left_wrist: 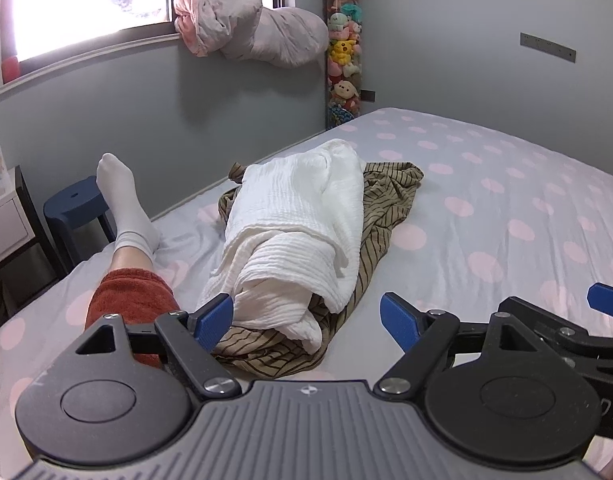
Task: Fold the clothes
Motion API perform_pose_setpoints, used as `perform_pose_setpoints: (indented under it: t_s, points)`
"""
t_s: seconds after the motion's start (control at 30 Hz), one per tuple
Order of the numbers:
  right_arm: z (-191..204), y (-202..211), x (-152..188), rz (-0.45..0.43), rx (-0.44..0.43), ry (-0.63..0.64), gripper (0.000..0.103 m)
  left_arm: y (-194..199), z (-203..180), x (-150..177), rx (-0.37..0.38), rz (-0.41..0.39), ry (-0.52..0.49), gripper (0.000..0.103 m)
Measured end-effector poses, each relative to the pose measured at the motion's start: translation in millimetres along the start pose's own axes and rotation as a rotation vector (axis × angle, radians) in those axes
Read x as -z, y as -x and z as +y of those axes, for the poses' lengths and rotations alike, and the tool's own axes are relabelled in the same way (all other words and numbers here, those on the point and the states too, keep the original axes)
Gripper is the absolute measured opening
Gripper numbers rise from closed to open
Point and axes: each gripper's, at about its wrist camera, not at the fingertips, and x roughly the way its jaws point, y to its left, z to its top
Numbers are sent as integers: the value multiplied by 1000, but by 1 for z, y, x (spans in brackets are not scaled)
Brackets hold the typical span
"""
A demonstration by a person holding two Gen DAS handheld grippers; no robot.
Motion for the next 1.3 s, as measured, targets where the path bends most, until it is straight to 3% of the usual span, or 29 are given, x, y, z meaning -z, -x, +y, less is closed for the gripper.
perform_pose_setpoints:
  t_s: [0.1,0.6,1.03,1.13,1.2,1.3]
  points:
    - [0,-3,0,3,0,5,102,-2,-3,0,-18,-4,-39,81]
    - [-4,-30,-3,27,-28,12,102,-27,-1,-6,-23,5,-25,81]
    - [-5,-95,-14,94,-107,50,101,-85,15,-13,-16,123,14,81]
    - [-2,-122,-20,123,-150,62,91,-108,28,-18,-25,167,53,75]
    - [1,-142,-23,149,-169,70,74,-122,41,-23,-42,184,85,71]
    - [9,-174,-26,177,-209,79,74,-143,60,-32,-57,199,119,66]
